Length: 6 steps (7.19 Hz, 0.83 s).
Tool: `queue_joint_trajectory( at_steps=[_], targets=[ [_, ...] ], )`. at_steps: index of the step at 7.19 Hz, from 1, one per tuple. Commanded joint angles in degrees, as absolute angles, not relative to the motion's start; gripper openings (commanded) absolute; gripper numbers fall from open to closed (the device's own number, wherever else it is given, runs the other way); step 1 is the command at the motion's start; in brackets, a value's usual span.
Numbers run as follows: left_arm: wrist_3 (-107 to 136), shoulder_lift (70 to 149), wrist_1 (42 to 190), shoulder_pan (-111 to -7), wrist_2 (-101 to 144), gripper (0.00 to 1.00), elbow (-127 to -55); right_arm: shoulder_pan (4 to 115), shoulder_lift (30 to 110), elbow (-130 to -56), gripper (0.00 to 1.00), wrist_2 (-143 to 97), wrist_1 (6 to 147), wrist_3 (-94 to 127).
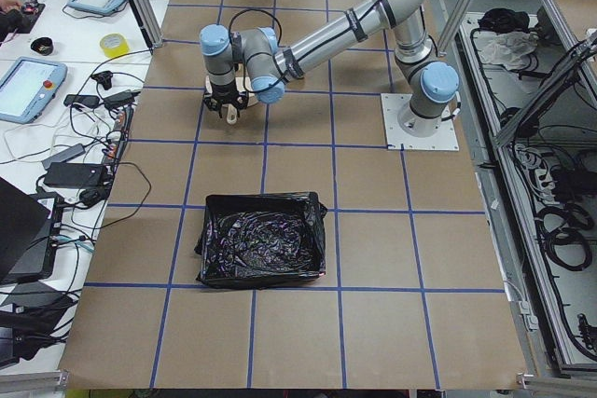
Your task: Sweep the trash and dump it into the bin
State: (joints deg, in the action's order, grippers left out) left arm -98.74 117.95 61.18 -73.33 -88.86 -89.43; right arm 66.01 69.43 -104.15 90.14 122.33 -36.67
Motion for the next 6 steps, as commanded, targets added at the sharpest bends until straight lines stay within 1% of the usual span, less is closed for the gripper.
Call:
queue_joint_trajectory(
  at_steps=[1, 2, 4, 5, 6],
  targets=[
    [-96.33, 118.56, 61.17, -72.86, -87.19, 0.56, -89.39, 66.01, 68.91, -104.15, 0.81, 90.18, 122.34, -36.48],
    [-96.59, 119.17, 61.17, -72.86, -87.36, 0.55, -89.47, 66.01, 68.82, -104.24, 0.75, 90.35, 122.26, -36.39],
    [-96.24, 119.44, 61.26, -72.86, -87.45, 0.55, -89.56, 66.01, 68.73, -104.33, 0.76, 90.44, 121.91, -36.3],
    [-96.41, 119.53, 61.26, -72.86, -87.45, 0.46, -89.39, 66.01, 68.38, -104.59, 0.76, 90.44, 121.99, -36.3],
    [-96.42, 119.53, 61.26, -72.86, -87.45, 0.11, -89.38, 66.01, 68.2, -104.5, 0.69, 90.35, 122.17, -36.3]
  ],
)
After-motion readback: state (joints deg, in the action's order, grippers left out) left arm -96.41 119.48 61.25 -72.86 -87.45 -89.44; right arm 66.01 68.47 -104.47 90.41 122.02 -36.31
